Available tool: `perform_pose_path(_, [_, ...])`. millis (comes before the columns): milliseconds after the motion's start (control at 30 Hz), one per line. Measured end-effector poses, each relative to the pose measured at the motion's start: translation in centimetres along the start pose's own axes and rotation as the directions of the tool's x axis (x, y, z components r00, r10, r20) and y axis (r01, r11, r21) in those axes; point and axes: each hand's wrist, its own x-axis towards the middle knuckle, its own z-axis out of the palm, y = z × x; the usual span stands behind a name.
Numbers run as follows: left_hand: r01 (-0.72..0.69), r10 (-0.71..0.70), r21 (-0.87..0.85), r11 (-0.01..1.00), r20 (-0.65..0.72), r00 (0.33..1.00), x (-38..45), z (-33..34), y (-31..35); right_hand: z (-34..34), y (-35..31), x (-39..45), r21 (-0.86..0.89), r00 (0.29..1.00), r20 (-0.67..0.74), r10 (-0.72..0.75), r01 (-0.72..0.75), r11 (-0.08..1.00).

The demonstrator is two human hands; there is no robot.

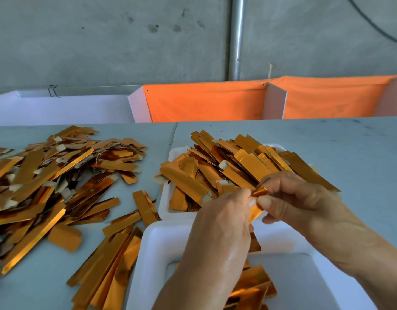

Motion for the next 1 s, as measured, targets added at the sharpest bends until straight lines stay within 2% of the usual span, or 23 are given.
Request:
perform_pose_path(67, [0.013,-0.013,0.022,1.0,0.01,1.0,0.1,-0.1,0.3,-0.1,-0.3,-0.2,-0.081,1.0,0.001,0.006,-0.006,0.997])
perform_pose_path(133, [0.025,-0.026,0.045,0.999,0.028,0.999,0.2,-0.1,0.4,-0.3,-0.5,-0.2,-0.079,1.0,0.01,0.014,-0.013,0.997])
perform_pose_path(333, [0.014,-0.013,-0.048,0.999,0.01,1.0,0.2,-0.5,0.1,-0.8,-0.1,-0.1,0.247,0.988,0.146,0.045,-0.081,0.966])
perform_pose_path(567, [0.006,-0.003,-0.076,0.997,0.046,0.999,-0.1,-0.4,0.0,-0.9,0.2,0.1,0.229,0.989,0.142,0.028,-0.061,0.971])
perform_pose_path(700, [0.014,-0.012,-0.041,0.999,0.055,0.998,-0.3,-0.5,-0.3,-1.3,0.1,0.0,0.223,0.977,0.206,0.047,-0.093,0.97])
perform_pose_path(933, [-0.028,0.041,-0.177,0.984,0.073,0.997,-0.4,-1.0,0.0,-1.5,0.1,0.1,0.235,0.978,0.204,0.033,-0.081,0.969])
perform_pose_path(1000, [0.0,0.025,-0.236,0.972,0.103,0.994,-0.5,-1.1,-0.1,-1.6,0.2,0.1,0.222,0.98,0.198,0.021,-0.066,0.973])
